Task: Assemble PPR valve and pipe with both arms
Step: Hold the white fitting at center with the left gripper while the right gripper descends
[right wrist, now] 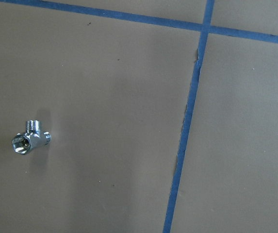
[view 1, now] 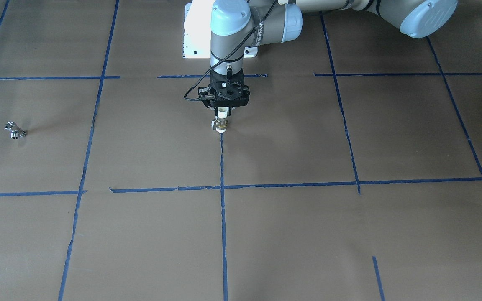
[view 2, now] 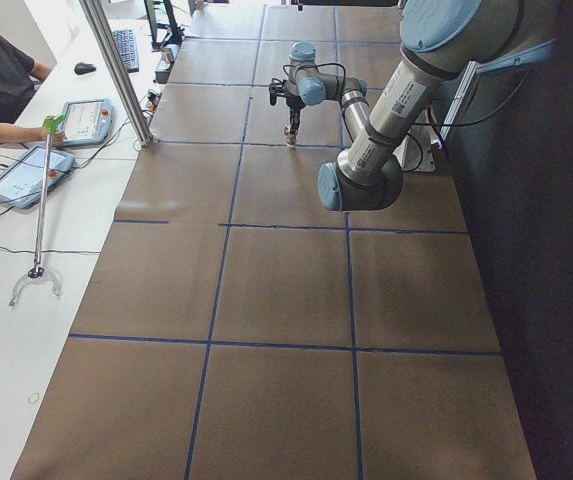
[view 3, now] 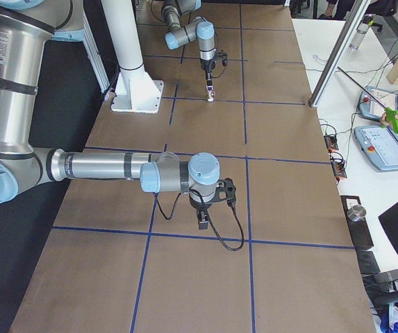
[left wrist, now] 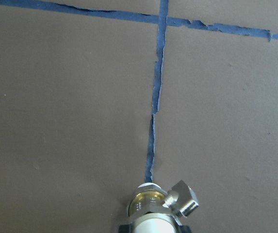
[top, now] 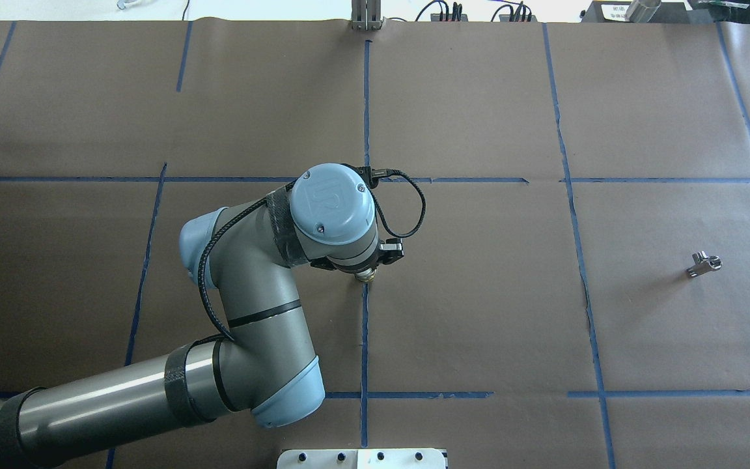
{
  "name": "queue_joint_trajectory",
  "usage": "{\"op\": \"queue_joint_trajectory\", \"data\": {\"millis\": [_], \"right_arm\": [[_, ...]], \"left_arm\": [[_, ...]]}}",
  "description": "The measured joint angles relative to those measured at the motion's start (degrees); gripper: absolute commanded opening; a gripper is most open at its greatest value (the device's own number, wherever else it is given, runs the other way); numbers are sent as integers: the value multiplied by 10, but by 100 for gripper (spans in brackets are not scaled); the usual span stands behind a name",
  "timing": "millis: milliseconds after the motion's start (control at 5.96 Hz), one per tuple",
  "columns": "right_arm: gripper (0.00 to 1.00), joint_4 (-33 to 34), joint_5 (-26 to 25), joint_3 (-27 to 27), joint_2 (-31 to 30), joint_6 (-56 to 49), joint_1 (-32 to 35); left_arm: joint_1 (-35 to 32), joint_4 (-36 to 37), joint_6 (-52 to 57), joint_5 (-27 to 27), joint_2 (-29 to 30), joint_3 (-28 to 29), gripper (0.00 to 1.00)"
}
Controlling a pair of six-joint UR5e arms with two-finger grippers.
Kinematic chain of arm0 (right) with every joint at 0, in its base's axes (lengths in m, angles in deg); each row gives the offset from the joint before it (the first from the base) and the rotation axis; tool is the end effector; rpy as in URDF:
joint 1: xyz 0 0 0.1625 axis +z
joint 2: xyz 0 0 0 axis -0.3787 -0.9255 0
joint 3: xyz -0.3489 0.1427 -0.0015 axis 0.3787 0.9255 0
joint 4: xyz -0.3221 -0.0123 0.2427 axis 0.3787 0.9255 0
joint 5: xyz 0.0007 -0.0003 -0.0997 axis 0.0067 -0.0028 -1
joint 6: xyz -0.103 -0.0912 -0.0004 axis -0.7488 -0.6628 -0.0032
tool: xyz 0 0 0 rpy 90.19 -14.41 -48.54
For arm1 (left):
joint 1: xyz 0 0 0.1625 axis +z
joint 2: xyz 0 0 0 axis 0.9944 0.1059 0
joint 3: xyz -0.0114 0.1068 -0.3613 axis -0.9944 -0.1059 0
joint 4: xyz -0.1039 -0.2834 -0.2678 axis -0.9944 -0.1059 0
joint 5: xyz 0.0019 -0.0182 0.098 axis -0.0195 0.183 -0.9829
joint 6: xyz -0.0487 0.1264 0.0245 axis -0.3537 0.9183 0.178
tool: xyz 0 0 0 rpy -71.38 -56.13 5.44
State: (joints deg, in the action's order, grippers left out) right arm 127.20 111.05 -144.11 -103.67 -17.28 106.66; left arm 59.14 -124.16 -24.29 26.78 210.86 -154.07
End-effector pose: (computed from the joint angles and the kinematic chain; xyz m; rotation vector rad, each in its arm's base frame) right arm -0.0066 -0.3998 0.6103 0.0433 -0.8272 -0.1716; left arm 0.5839 -0.3849 0.1386 0.0775 0.8831 -0.1351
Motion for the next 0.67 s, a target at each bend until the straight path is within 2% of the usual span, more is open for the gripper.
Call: {"op": "queue_joint_trajectory", "data": {"millis": [336, 671], "right_arm": [[100, 0, 0, 1, 0, -1, 0], [100, 0, 0, 1, 0, -1, 0]], "left_arm": [[0, -1, 0, 0, 1, -1, 61], [0, -2, 0, 0, 1, -7, 81]]}}
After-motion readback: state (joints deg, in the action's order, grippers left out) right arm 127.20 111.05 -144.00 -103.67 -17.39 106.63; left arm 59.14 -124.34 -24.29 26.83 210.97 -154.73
